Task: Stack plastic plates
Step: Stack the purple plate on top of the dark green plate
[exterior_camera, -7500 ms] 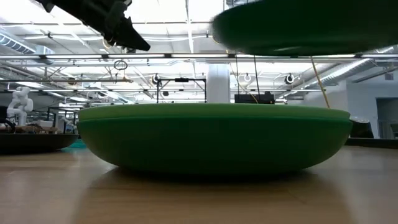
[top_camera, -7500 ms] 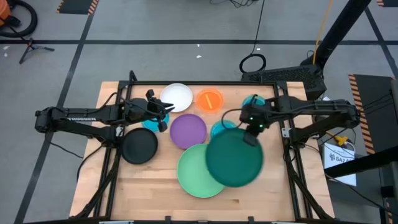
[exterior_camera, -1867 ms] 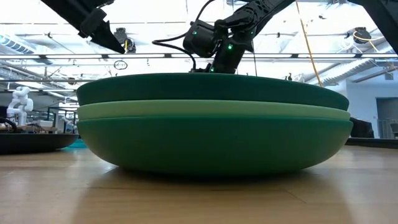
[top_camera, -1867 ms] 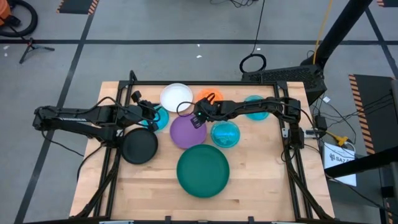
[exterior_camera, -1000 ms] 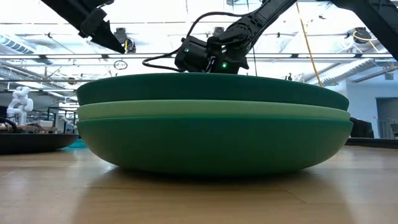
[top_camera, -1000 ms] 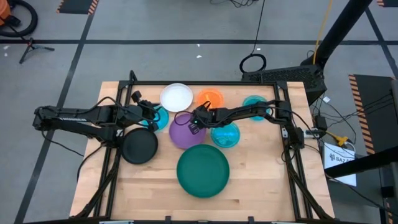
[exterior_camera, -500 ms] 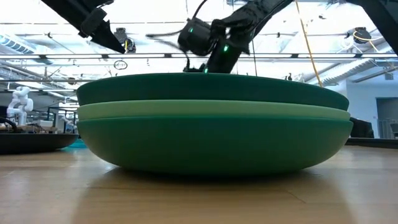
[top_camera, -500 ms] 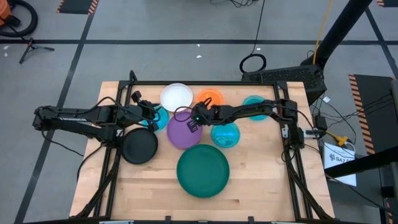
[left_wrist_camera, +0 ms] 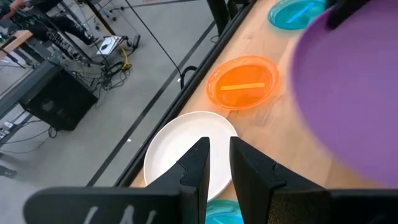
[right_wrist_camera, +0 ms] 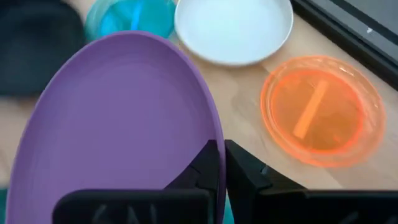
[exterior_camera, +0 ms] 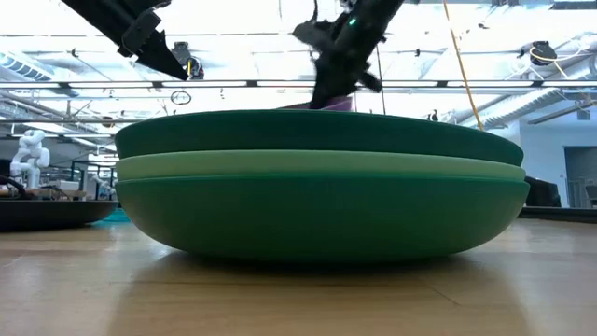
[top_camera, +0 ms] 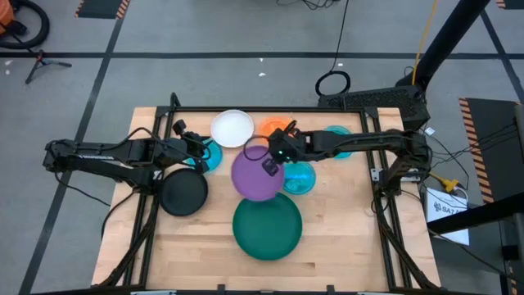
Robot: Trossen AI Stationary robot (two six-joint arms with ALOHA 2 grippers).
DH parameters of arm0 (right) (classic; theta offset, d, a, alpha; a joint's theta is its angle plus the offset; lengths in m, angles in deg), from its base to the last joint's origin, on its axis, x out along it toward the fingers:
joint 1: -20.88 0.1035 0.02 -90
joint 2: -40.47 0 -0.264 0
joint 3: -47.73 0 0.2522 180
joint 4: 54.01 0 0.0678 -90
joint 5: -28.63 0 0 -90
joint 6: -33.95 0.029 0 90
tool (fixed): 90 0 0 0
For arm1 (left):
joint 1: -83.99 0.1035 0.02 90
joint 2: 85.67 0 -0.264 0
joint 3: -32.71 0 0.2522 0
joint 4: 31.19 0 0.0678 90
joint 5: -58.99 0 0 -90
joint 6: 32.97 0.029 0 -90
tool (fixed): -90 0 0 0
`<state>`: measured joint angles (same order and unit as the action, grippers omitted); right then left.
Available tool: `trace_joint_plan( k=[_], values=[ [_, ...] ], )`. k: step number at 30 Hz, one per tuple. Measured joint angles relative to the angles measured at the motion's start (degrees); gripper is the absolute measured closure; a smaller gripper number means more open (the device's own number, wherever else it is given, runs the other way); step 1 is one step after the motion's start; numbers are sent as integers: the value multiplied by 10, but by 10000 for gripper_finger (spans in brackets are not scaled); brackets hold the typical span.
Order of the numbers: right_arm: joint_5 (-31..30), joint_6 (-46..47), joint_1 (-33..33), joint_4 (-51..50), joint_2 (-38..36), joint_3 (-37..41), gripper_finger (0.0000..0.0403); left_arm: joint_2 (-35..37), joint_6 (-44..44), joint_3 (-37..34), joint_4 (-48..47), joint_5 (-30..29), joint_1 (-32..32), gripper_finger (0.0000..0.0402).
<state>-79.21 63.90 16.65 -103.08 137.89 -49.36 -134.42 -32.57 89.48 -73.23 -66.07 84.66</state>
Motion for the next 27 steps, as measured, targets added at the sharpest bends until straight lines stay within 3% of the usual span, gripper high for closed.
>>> trace_joint_plan(
  k=[6,10,18,27],
  values=[
    [80,-34,50,-101,-15,1,393,0,-7,0,1,0,0,332],
    [136,-37,83,-67,-13,31,392,0,-9,0,4,0,0,332],
    [133,2,116,16,-12,89,377,0,-9,0,15,1,0,332],
    [103,-13,113,22,-13,91,308,0,-18,0,15,1,0,332]
  ],
)
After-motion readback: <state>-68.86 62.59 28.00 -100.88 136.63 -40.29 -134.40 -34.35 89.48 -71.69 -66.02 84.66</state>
